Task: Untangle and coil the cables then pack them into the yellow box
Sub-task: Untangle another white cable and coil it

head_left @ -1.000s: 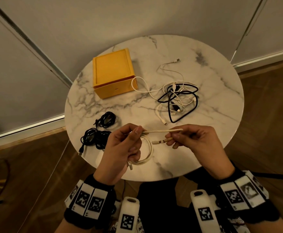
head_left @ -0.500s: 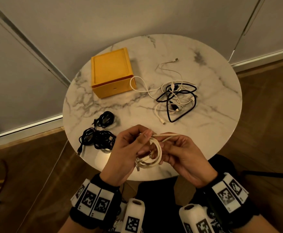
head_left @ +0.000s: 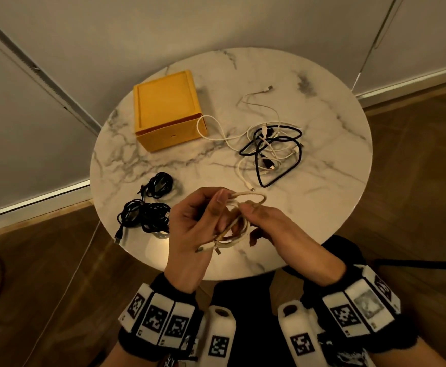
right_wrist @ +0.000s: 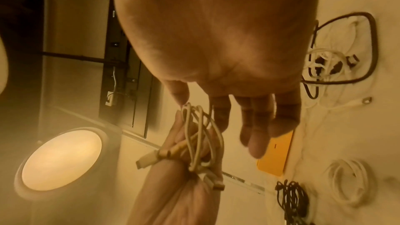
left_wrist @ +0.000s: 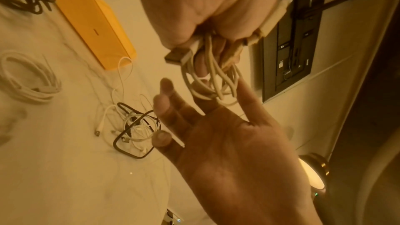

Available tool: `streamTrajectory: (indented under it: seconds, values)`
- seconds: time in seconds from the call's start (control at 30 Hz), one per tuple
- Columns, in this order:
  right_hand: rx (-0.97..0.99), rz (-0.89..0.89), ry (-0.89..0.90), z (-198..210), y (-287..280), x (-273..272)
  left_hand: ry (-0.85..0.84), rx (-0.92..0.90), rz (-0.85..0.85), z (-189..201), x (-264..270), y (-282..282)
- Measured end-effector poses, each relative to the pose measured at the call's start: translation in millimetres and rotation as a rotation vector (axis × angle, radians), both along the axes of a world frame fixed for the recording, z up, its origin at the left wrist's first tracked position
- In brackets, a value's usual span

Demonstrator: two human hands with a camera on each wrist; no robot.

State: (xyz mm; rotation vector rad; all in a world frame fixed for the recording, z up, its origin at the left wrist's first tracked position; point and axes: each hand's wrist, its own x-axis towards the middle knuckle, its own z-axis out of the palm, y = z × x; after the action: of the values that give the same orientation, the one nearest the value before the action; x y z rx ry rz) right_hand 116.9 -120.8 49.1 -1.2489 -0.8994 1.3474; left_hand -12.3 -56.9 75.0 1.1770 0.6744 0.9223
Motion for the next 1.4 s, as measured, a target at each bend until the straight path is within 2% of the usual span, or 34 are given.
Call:
streamTrajectory:
  seconds: [0.1,0.23,0.37,0.47,0.6,0.8,0.93,1.07,1.13,1.27,1.4]
  values:
    - [0.048,-0.159,-0.069,1.5,1.6,5.9,0.034,-0.001,0.038,-3.4,1.6,-0.3]
    - [0.147,-0.376,0.164,4.4,0.9,9.7,0.022,-0.041,0.082,-3.3,7.3,-1.5]
    - [0.092,-0.417,0.356,6.4,-1.7,9.2,-0.023,-0.144,0.075,0.1,11.2,-2.4]
    - [0.021,-0.422,0.45,2.9,0.5,3.4,-0.093,-0.287,-0.039,1.5,12.4,-6.7]
    - [-0.046,-0.405,0.53,-1.6,0.7,-4.2,-0.073,-0.252,-0.096,-3.0,9.6,-5.7]
    - [0.027,-0.312,0.275,-6.0,-6.4,-9.1,-0.035,-0.113,0.022,-1.1,9.3,5.1]
    - [0.077,-0.29,0.247,-2.6,-6.4,-0.4,-0.014,-0.013,0.127,0.1,17.4,7.7]
    - [0.09,-0.309,-0.119,-4.0,-3.4,7.2,0.019,0.032,0.102,-1.6,20.1,7.5]
    - [0.097,-0.323,-0.191,-3.6,-0.1,12.0,0.027,0.039,0.087,-2.3,19.9,7.4]
    - [0.128,-0.383,-0.217,-1.3,4.8,18.1,0.028,0.036,0.083,-3.6,21.8,12.2]
    - [0.191,-0.488,-0.023,0.2,7.2,17.9,0.033,0.027,0.076,-5.7,23.7,15.5]
